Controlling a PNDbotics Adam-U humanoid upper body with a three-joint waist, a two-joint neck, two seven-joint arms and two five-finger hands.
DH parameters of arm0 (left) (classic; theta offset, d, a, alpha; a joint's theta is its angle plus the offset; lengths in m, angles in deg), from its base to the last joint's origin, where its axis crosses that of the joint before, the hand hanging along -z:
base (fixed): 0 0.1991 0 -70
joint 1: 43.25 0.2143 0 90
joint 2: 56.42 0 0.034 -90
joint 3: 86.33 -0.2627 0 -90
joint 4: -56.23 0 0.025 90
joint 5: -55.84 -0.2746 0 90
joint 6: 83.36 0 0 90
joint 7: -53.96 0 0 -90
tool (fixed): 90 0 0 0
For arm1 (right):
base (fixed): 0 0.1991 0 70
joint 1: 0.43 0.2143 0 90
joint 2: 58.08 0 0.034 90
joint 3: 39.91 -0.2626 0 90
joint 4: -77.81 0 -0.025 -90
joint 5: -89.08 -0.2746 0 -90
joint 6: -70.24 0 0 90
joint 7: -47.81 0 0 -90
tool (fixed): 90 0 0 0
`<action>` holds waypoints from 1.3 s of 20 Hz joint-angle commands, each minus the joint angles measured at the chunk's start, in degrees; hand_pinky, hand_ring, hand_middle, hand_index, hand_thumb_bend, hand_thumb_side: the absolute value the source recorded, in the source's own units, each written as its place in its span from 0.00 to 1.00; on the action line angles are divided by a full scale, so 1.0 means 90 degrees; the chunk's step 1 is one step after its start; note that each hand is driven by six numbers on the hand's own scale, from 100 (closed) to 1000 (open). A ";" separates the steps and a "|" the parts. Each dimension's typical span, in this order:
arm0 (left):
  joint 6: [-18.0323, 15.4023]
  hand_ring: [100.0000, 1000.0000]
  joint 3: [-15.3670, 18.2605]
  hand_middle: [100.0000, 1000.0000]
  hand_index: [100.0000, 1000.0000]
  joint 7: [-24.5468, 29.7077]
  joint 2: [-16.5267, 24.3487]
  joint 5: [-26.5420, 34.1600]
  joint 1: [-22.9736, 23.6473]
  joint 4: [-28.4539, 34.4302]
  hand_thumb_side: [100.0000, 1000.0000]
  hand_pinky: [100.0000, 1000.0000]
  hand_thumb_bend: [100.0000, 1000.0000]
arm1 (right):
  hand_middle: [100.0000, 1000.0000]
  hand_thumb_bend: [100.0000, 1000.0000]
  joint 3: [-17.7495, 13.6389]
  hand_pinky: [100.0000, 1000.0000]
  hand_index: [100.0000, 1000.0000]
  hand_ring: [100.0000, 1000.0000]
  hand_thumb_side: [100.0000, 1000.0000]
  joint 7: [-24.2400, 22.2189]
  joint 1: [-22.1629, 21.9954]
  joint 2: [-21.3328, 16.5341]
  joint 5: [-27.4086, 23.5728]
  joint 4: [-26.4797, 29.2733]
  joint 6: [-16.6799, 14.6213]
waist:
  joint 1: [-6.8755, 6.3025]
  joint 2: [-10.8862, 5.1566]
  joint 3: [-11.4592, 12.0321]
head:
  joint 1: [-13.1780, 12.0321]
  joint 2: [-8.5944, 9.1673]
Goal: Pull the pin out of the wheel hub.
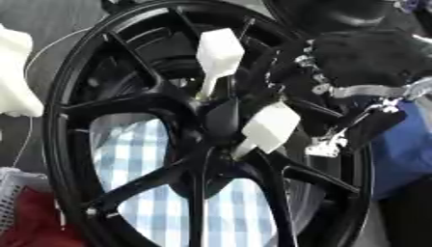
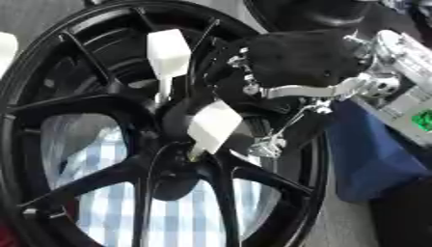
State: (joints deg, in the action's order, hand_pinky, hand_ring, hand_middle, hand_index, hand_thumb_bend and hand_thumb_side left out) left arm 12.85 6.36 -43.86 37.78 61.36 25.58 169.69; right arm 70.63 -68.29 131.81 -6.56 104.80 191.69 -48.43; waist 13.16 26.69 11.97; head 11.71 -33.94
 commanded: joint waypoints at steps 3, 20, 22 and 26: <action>0.0002 0.60 0.0075 0.56 0.69 -0.0033 0.0090 0.0002 -0.0030 0.0126 0.76 0.48 0.00 | 0.39 0.00 -0.0074 0.84 0.48 0.75 0.17 -0.0047 0.0032 -0.0195 -0.0488 0.0080 0.0107 | -0.0073 -0.0142 -0.0030 | 0.0088 -0.0006; 0.0032 0.58 0.0119 0.56 0.70 -0.0030 0.0063 0.0014 0.0021 0.0126 0.76 0.49 0.00 | 0.18 0.00 -0.0392 0.82 0.29 0.65 0.15 0.0184 0.0064 -0.0318 -0.1539 0.0080 0.0517 | -0.0107 -0.0295 -0.0128 | 0.0115 -0.0077; 0.0030 0.58 0.0127 0.56 0.70 -0.0038 0.0061 0.0016 0.0024 0.0126 0.76 0.49 0.00 | 0.18 0.00 -0.0434 0.82 0.29 0.65 0.14 0.0271 0.0074 -0.0337 -0.1644 0.0080 0.0562 | -0.0113 -0.0305 -0.0135 | 0.0120 -0.0080; 0.0031 0.58 0.0132 0.56 0.70 -0.0044 0.0060 0.0016 0.0030 0.0126 0.76 0.49 0.00 | 0.16 0.00 -0.0475 0.81 0.28 0.65 0.13 0.0306 0.0069 -0.0353 -0.1767 0.0080 0.0619 | -0.0124 -0.0312 -0.0149 | 0.0113 -0.0086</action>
State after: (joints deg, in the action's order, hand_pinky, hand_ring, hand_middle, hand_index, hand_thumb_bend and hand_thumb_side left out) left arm 13.12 7.08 -44.10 37.72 61.39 26.13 169.69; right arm 67.55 -65.86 131.82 -7.46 89.65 191.68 -42.98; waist 12.73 25.80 10.75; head 12.64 -34.70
